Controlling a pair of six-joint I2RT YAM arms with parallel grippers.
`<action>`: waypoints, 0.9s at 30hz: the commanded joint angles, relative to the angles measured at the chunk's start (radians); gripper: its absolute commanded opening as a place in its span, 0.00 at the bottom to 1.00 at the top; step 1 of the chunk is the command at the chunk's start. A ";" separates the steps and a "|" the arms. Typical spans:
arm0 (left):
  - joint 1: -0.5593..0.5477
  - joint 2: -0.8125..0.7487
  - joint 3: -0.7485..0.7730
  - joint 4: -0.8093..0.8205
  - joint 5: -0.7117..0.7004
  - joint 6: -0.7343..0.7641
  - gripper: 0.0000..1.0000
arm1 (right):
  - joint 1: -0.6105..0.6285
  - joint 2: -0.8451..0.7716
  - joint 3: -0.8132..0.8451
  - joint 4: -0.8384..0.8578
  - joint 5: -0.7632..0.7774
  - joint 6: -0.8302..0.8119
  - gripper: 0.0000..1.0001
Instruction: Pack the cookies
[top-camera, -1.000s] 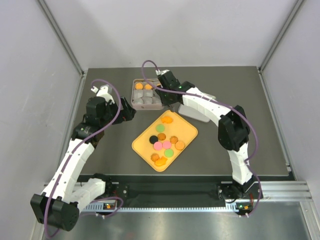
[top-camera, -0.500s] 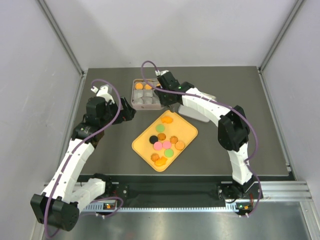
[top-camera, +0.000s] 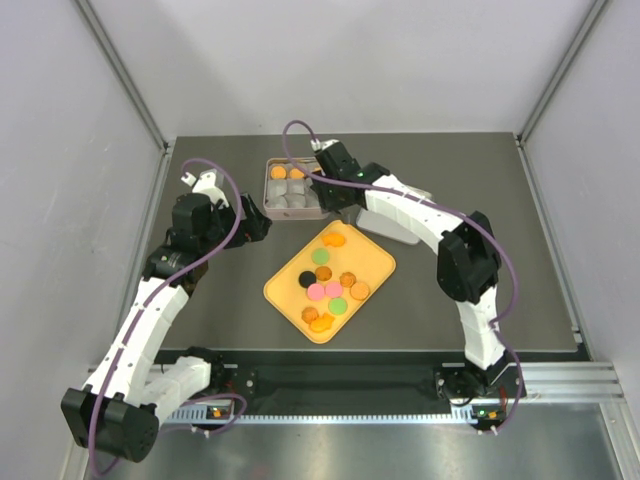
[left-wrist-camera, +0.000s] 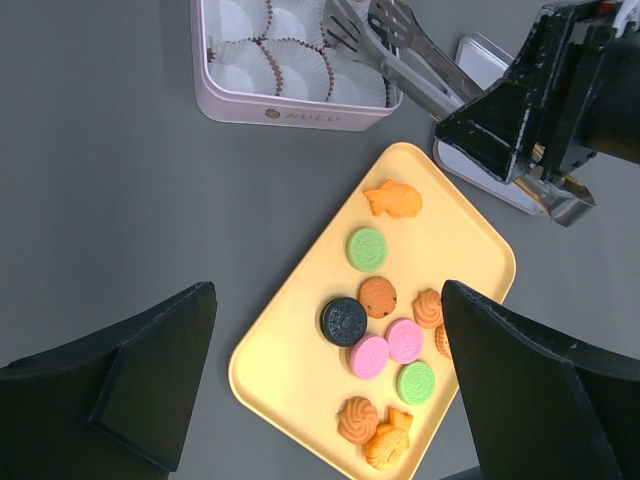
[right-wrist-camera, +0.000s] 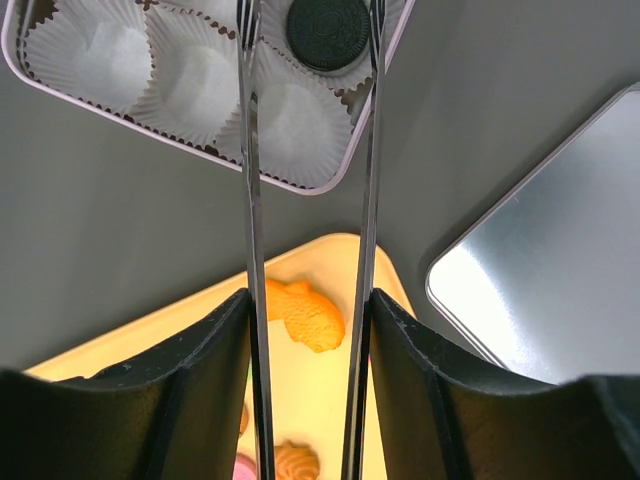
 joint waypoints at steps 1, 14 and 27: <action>0.006 -0.016 -0.006 0.044 0.008 -0.001 0.99 | 0.013 -0.119 0.064 0.000 0.020 -0.003 0.47; 0.008 -0.014 -0.007 0.044 0.008 -0.003 0.99 | 0.014 -0.443 -0.153 -0.041 -0.050 -0.002 0.45; 0.008 -0.016 -0.006 0.045 0.010 -0.004 0.99 | 0.111 -0.840 -0.684 -0.156 -0.102 0.058 0.45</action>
